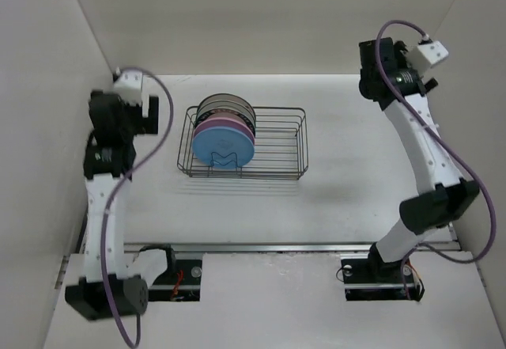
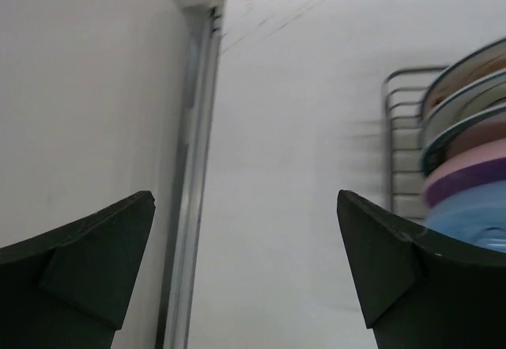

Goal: Unload the plates from the dish rack

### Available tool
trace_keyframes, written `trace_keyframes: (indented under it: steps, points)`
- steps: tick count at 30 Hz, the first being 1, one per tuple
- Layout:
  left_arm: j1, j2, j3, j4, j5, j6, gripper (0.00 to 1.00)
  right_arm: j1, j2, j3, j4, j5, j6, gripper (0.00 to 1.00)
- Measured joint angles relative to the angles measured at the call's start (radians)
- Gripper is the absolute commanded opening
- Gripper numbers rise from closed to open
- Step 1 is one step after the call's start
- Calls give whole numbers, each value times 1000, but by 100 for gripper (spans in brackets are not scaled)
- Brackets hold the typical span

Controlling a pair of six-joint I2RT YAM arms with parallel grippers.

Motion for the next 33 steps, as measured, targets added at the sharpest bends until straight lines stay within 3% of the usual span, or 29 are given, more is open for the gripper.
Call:
trace_keyframes:
  steps: [3,5,7,8,9,11,14,17,27,33]
  points:
    - [-2,308,507,-245,173,-18,100,136,-177,-124,344,-399,-433,94]
    - [-5,526,861,-451,312,-8,100,236,-304,-260,505,-702,-654,86]
    - [-5,712,1075,-573,422,0,100,327,-346,-304,592,-937,-799,77]
    - [-6,776,1109,-616,467,0,100,364,-335,-296,619,-1027,-857,72]
    - [-6,821,1104,-665,502,-4,100,403,-311,-272,624,-1101,-909,64]
    - [-6,873,1012,-738,537,-37,100,464,-223,-204,627,-1204,-995,58]
    - [-7,892,859,-763,542,-90,100,545,-69,-159,620,-1286,-1079,57]
    - [-9,892,816,-757,530,-119,100,600,53,-177,605,-1329,-1125,57]
    - [-17,905,815,-669,463,-163,100,634,281,-43,554,-1341,-1157,54]
    - [-26,988,784,-647,432,-176,100,655,327,-8,544,-1293,-1157,53]
